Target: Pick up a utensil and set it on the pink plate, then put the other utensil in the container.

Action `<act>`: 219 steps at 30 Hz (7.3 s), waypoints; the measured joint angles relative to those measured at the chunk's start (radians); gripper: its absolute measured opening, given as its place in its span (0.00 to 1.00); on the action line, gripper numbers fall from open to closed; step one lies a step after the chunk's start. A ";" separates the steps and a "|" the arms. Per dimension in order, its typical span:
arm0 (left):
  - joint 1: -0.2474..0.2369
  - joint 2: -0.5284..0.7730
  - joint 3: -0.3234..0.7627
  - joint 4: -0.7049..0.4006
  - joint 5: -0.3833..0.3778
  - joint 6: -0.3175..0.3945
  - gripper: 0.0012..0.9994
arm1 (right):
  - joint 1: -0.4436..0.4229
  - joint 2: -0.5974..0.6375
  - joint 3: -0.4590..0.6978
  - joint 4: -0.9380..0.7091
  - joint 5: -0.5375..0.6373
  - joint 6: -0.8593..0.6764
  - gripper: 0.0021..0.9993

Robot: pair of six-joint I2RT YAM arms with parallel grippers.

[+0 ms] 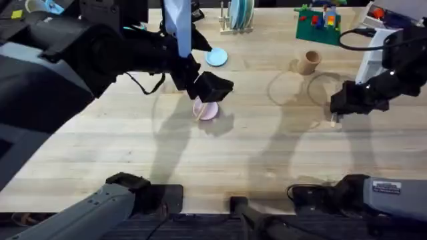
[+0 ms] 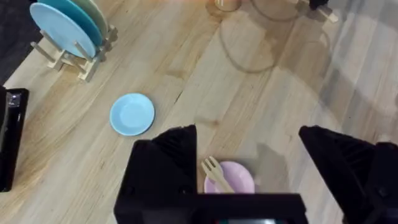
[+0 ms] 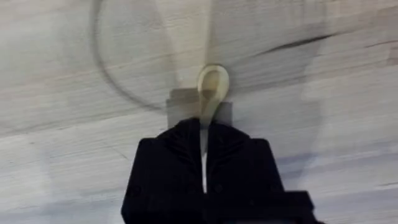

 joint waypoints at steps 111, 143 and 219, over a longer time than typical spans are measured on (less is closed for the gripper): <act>0.000 0.000 0.000 0.007 0.077 0.000 0.99 | -0.207 0.453 0.451 0.335 -1.337 -1.054 0.03; 0.000 0.000 0.000 -0.020 0.077 0.000 1.00 | -0.135 0.664 0.455 0.456 -1.376 -1.055 0.03; 0.000 0.000 0.000 -0.023 0.077 0.000 1.00 | -0.121 -0.388 0.459 -0.676 -0.402 -0.592 1.00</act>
